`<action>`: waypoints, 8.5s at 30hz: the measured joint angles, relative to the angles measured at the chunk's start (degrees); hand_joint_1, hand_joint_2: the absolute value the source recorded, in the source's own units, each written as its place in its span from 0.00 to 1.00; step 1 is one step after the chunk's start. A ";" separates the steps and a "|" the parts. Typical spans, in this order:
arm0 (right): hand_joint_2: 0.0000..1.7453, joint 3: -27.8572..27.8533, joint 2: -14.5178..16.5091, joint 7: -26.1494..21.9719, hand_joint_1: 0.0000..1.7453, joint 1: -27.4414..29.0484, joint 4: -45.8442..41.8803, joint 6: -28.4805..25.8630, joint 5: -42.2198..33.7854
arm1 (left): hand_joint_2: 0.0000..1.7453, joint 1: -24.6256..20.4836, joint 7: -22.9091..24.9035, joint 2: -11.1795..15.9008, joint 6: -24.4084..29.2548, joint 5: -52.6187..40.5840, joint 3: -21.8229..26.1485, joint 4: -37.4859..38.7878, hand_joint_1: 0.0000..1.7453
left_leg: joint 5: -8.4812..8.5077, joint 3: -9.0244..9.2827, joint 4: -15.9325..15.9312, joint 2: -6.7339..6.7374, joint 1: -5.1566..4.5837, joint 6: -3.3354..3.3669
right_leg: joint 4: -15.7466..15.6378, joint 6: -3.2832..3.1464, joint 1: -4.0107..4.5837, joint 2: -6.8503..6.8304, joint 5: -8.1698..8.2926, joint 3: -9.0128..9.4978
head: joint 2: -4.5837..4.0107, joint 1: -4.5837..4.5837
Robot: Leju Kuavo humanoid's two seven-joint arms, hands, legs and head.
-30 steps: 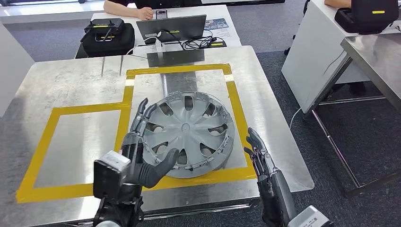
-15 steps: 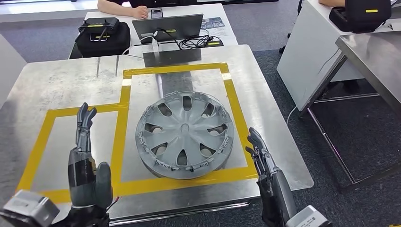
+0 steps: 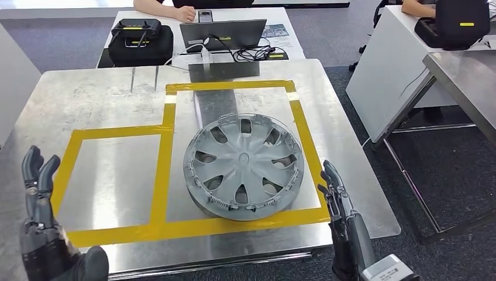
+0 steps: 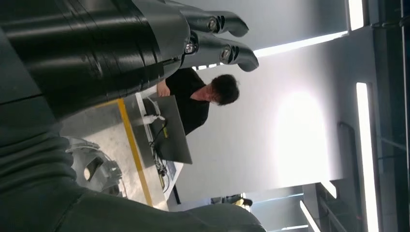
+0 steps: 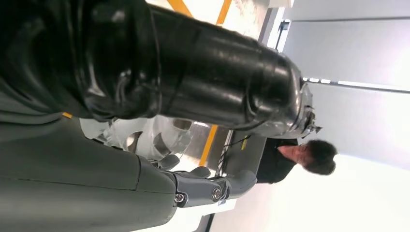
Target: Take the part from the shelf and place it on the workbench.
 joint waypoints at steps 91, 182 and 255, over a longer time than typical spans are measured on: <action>0.00 0.18 -3.51 -3.12 0.00 3.08 -1.42 -6.23 -3.98 | 0.00 3.75 -7.78 4.46 0.02 14.91 0.37 -4.04 0.00 | -2.78 2.37 1.02 -0.07 0.74 -0.69 | -6.07 -1.59 1.43 2.12 5.50 0.48 | 0.00 0.47; 0.00 -3.62 -0.79 -4.24 0.00 9.27 -2.73 -6.46 0.35 | 0.00 5.20 -5.67 5.10 -0.02 28.60 2.27 -2.74 0.00 | -2.99 2.75 0.29 -1.69 0.88 -1.22 | -9.60 -1.60 0.64 4.41 6.68 2.36 | 0.00 -0.79; 0.00 -5.04 0.03 -6.08 0.00 9.01 -2.72 -6.46 -3.68 | 0.00 5.32 -1.79 6.56 0.00 22.60 1.53 -2.91 0.00 | -4.34 3.48 0.52 7.20 -0.84 -0.42 | -13.13 -4.21 3.17 -4.63 7.39 4.60 | 0.00 0.72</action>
